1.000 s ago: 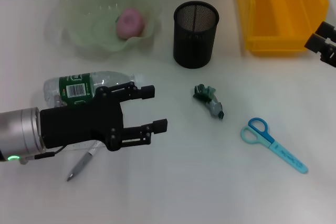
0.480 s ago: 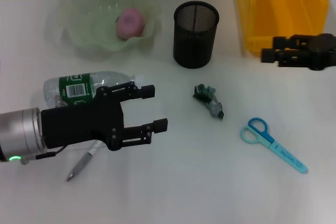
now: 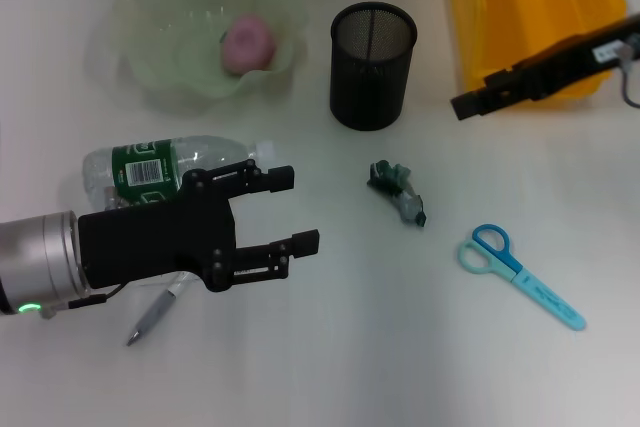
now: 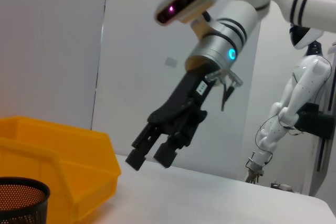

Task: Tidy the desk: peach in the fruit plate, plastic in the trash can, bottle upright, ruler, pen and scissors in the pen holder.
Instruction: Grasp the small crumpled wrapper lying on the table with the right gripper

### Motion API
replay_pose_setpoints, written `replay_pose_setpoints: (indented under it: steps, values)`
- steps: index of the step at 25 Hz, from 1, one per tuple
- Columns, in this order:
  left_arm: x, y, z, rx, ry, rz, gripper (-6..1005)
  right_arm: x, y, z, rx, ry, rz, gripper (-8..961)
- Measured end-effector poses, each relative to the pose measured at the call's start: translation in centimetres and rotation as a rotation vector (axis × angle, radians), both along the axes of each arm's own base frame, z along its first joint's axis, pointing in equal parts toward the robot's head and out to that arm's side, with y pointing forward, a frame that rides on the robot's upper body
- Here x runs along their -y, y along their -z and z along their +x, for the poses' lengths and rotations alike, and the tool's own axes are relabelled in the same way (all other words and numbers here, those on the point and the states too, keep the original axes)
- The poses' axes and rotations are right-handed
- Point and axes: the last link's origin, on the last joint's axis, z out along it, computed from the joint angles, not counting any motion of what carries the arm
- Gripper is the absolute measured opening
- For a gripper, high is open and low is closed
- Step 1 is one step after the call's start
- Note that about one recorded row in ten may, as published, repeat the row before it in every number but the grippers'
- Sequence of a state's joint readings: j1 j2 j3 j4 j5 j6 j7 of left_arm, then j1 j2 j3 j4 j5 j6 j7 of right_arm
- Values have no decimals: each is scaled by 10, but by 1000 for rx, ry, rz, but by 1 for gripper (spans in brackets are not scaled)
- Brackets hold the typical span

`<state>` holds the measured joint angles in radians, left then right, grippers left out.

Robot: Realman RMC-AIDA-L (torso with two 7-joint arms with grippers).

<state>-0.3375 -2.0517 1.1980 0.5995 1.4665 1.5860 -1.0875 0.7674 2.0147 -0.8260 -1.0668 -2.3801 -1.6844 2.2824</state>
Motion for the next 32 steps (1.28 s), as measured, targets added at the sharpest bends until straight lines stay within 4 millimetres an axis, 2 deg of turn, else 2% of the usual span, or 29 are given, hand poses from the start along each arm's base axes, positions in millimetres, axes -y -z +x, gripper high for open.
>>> replay_pose_setpoints:
  steps: [2, 3, 4, 7, 8, 9, 13, 25, 32]
  values:
    - [0, 1, 0, 2, -1, 0, 757, -6, 7, -9, 50, 2, -16, 774]
    - [0, 1, 1, 3, -1, -1, 757, -11, 21, -17, 118, 1, -38, 773]
    - [1, 2, 1, 4, -3, -1, 757, -11, 21, -17, 118, 1, -38, 772]
    - [1, 2, 0, 5, -5, -2, 756, -15, 42, -21, 191, -1, -57, 769]
    - [2, 2, 1, 7, -3, -3, 756, -16, 57, -22, 224, 0, -63, 769]
    - [2, 2, 1, 7, -3, -3, 756, -16, 57, -22, 224, 0, -63, 768]
    - [3, 3, 2, 12, 2, -8, 757, -14, 81, -23, 303, 2, -71, 764]
    - [3, 4, 2, 15, -1, -7, 756, -13, 110, -12, 366, 24, -51, 754]
    - [2, 4, 3, 14, 1, -5, 756, -12, 119, -19, 326, 12, -58, 748]
